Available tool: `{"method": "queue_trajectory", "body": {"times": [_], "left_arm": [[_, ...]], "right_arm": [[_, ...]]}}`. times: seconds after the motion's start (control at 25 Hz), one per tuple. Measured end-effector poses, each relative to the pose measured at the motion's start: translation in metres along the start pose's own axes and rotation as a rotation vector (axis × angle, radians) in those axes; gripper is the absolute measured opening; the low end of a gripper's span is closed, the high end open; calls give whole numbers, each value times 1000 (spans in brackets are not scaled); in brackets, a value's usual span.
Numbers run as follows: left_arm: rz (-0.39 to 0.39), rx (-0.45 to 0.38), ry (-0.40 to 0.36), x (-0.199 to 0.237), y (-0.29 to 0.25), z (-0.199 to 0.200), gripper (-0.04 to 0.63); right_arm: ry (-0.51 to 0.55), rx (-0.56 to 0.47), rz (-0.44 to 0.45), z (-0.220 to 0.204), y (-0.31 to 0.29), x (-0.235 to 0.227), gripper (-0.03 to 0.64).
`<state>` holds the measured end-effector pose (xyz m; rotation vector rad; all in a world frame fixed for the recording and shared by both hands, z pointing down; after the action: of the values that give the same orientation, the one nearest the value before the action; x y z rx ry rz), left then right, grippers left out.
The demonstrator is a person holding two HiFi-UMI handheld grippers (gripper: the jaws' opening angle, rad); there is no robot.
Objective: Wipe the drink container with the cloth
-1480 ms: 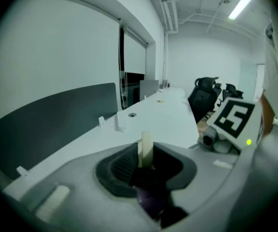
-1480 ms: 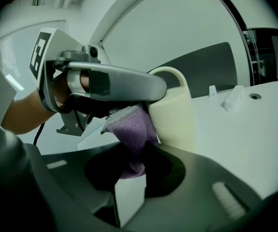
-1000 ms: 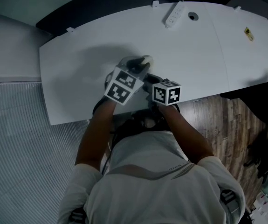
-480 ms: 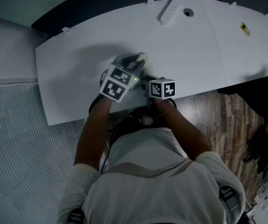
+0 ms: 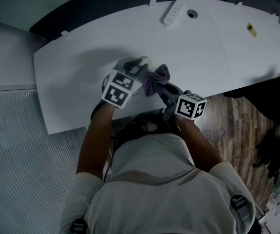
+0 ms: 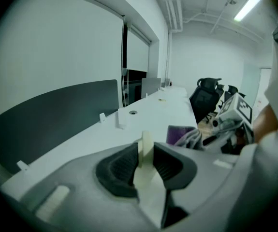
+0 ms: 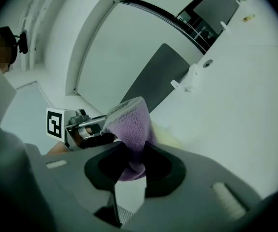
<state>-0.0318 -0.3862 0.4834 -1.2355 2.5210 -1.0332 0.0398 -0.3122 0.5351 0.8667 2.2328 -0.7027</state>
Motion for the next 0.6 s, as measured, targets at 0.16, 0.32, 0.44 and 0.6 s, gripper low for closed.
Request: {"method": "queue_trajectory", "body": {"times": [0.16,0.32,0.44,0.6], "left_arm": [[-2,1,4,0,-1,-1,92],[-1,3,-3,-1,-3,-2,92],[3,4,2,0,-1,0,92],[-4,6,8,0,-1,0,92]], "right_arm": [[-33,-4,63,15,-14,0,91],[24,55,95,16,-25,-3,91],[146,152,78,13,-35,-4,92],[266,275,9,2,-44,-17,92]]}}
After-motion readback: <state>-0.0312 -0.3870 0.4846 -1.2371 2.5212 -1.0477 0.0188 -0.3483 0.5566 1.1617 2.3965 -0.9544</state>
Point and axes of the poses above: the fingertips, and each gripper's own axes: y backward along the fingers, x to its left, z out of its top, the point moved 3 cm from there along y, backward along the fingers, and after that the axes turned 10 degrees about y, right-handed, at the moved point
